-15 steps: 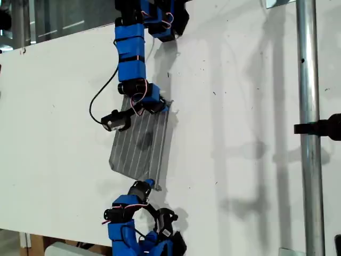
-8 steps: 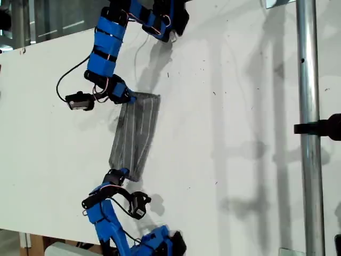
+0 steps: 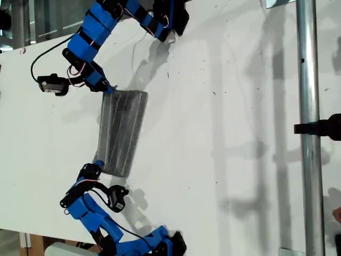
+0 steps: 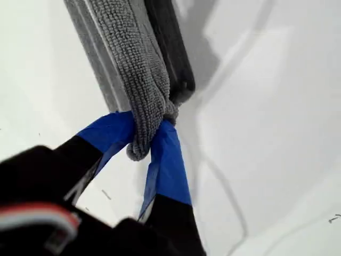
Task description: Grasp corners of a towel and fold twice.
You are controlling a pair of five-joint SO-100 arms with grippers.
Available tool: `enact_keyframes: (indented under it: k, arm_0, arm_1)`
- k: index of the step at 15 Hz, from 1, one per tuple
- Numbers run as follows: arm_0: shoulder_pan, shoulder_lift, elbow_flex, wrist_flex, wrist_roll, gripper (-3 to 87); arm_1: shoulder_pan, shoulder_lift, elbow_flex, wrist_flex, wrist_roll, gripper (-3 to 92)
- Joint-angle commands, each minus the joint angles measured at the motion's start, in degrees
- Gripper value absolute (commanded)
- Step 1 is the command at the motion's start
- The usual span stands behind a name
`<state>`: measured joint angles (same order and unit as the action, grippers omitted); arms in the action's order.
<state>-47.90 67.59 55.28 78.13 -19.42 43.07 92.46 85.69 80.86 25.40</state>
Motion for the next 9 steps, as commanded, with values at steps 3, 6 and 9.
enact_keyframes:
  k: [3, 6, 9]
  arm_0:
    - [-1.6, -1.5, 2.9, 2.3, -1.6, -2.9]
    - [1.3, -5.8, 5.2, 5.1, -3.5, -1.2]
    - [1.6, -8.2, 7.0, 5.0, -5.9, 12.3]
  arm_1:
    - [-7.1, 1.7, 4.0, -2.6, 4.1, -0.2]
    - [-12.2, -4.5, 8.5, -7.1, 9.1, -0.2]
    - [-12.6, -13.2, 9.0, -9.6, 11.2, -0.2]
